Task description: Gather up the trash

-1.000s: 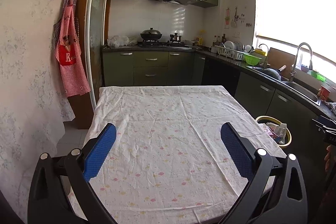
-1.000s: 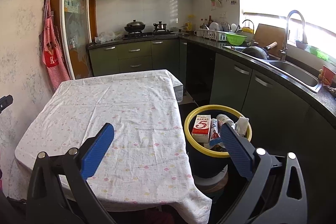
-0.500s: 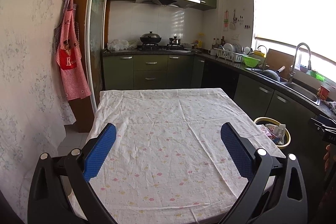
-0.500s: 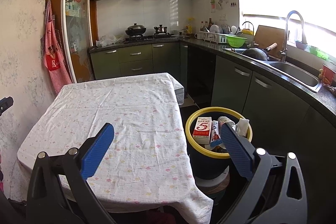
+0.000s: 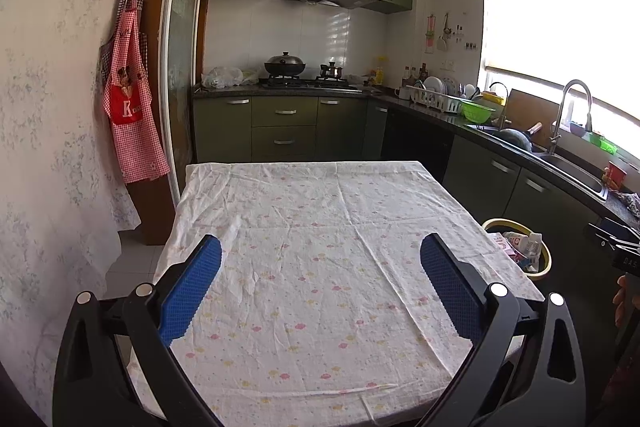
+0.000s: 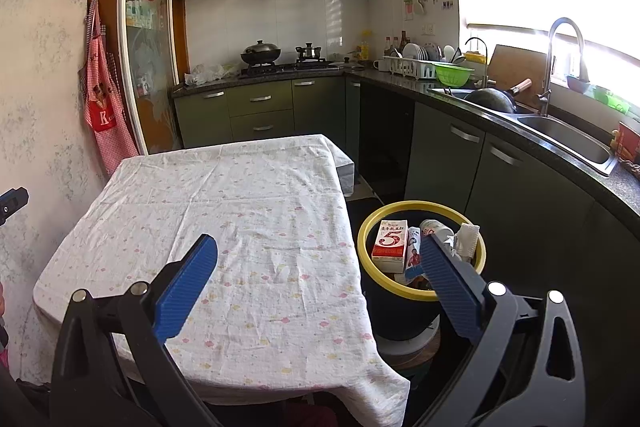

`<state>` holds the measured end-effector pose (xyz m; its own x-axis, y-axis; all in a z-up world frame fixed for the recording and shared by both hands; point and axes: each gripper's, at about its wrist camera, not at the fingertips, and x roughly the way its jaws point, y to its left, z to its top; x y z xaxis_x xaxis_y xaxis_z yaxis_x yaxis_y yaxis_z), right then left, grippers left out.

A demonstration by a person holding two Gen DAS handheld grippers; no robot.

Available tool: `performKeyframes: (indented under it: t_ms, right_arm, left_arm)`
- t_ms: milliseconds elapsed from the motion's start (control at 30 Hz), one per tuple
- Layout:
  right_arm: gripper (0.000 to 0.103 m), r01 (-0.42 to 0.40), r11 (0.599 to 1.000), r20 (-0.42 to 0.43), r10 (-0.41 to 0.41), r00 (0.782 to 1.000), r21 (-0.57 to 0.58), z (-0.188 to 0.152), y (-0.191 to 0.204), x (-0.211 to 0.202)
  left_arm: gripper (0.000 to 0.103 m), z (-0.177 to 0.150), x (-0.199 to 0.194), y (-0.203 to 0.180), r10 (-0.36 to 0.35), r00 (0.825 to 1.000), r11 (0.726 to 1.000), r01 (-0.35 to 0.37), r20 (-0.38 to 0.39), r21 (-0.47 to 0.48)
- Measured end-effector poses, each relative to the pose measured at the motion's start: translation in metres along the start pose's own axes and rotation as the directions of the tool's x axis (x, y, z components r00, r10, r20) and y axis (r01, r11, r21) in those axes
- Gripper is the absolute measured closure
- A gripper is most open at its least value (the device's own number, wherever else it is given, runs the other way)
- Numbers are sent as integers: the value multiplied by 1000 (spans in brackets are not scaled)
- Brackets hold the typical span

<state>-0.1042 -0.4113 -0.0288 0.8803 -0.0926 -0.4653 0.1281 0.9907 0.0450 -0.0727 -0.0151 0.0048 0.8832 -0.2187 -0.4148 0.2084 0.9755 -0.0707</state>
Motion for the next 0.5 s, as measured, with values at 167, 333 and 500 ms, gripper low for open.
performKeyframes:
  t_ms: [167,333,500]
  right_arm:
    - [7,0,1000,1,0,1000,3,0,0,1]
    - [7,-1,1000,0,1,1000,2,0,0,2]
    - [7,0,1000,-1,0,1000,2,0,1,3]
  left_arm:
    - [5,-1,0,-1,-1,1000,1000,1,2,3]
    - [5,-1,0,-2,-4,1000,1000,4,1,5]
    - [5,-1,1,-2,-6,1000,1000,6,-5,2]
